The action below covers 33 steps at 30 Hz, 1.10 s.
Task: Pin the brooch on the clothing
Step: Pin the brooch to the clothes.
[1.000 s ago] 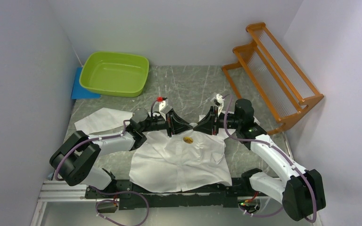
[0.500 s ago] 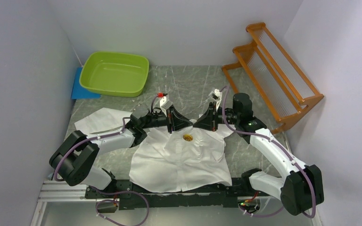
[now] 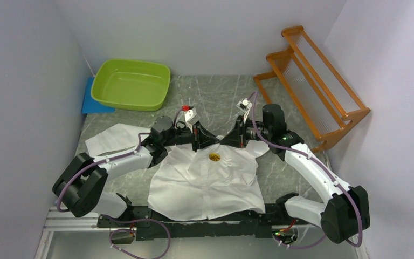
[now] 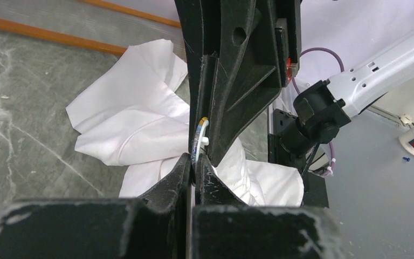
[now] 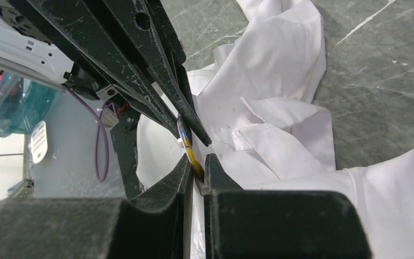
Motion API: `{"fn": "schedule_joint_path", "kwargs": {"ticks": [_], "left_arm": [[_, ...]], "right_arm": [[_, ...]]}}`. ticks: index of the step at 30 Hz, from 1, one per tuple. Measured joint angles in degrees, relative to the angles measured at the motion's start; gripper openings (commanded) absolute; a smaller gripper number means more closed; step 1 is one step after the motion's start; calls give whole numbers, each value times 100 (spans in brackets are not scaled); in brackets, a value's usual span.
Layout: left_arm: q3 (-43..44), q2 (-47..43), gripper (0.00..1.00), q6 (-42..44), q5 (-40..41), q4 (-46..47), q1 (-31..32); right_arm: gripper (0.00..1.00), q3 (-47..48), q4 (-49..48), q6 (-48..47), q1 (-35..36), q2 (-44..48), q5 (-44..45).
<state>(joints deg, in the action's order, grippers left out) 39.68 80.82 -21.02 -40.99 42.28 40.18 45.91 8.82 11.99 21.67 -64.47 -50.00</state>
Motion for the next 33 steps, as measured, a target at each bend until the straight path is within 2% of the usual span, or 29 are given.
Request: {"fn": "schedule_joint_path", "kwargs": {"ticks": [6, 12, 24, 25, 26, 29, 30, 33], "left_arm": [[-74, -234, 3, 81, 186, -11, 70], [-422, -496, 3, 74, 514, 168, 177], [-944, -535, 3, -407, 929, 1259, 315], [-953, -535, 3, -431, 942, 1298, 321], [-957, -535, 3, -444, 942, 1322, 323], [-957, -551, 3, -459, 940, 1349, 332], [-992, -601, 3, -415, 938, 1270, 319], [-1078, -748, 3, -188, 946, 848, 264]], "right_arm": [[0, -70, -160, 494, 42, 203, 153], [0, -496, -782, 981, 111, 400, 155], [0, -1119, -1867, 1377, 120, 866, 122], [4, -1150, -1930, 1377, 120, 894, 118], [16, -1176, -1980, 1377, 120, 925, 111], [61, -1222, -2083, 1377, 120, 994, 127], [72, -1233, -2124, 1392, 63, 1040, 212], [96, -1252, -2315, 1394, -155, 1239, 468]]}}
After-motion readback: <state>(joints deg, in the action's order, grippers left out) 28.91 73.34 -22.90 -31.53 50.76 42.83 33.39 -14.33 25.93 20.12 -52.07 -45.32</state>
